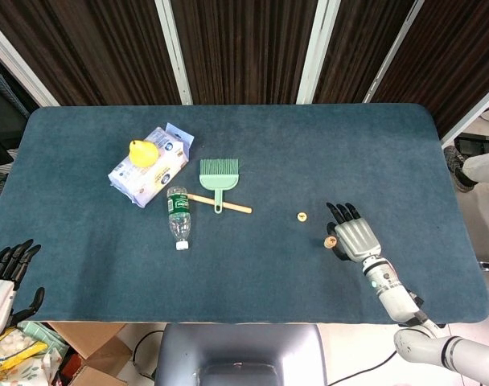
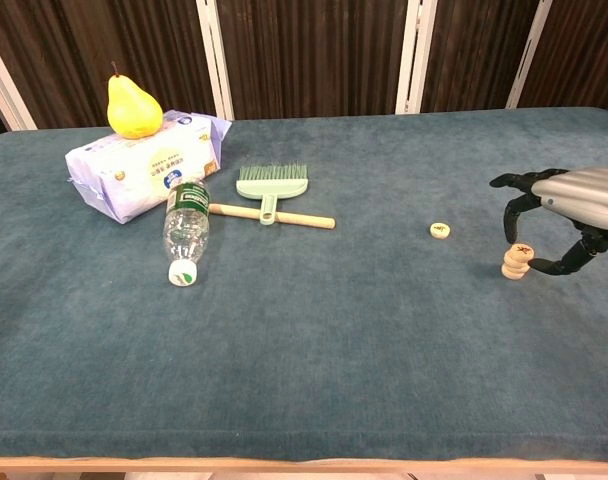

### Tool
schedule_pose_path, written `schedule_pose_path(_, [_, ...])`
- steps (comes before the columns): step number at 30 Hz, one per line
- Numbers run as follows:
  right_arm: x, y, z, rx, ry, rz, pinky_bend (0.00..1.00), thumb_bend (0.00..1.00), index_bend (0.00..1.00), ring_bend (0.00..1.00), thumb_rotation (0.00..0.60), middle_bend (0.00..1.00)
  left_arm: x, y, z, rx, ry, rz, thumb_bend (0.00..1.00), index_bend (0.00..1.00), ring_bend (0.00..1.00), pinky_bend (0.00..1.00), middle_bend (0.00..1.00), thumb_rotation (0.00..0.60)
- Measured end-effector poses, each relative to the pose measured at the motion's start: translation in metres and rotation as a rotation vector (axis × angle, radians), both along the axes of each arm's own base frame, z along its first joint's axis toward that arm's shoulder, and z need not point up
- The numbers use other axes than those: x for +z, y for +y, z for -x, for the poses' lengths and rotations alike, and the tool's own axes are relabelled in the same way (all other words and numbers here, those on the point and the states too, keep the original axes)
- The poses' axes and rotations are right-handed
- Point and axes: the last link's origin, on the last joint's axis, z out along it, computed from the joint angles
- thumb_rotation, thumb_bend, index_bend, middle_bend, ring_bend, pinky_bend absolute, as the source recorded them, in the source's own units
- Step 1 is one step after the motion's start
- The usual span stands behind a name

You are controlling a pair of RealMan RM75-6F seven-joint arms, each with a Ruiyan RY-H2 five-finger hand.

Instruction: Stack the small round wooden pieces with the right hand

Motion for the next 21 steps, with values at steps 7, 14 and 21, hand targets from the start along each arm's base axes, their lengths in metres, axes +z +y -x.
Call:
schedule_pose_path(7, [0.010, 0.000, -0.001, -0.010, -0.062, 0.019, 0.00, 0.46, 0.50, 0.00, 0.600, 0.07, 0.000, 0.000, 0.000, 0.001, -0.001, 0.001, 0.48, 0.00, 0.00, 0.00, 0.00, 0.600])
schedule_pose_path(14, [0.019, -0.012, -0.012, -0.020, -0.145, 0.055, 0.00, 0.47, 0.51, 0.00, 0.600, 0.07, -0.001, 0.000, 0.000, 0.001, 0.004, 0.004, 0.48, 0.00, 0.00, 0.00, 0.00, 0.600])
schedule_pose_path(21, [0.009, -0.043, -0.038, -0.059, -0.211, 0.055, 0.00, 0.46, 0.51, 0.00, 0.600, 0.07, 0.000, 0.001, 0.001, 0.007, 0.015, -0.003, 0.48, 0.00, 0.00, 0.00, 0.00, 0.600])
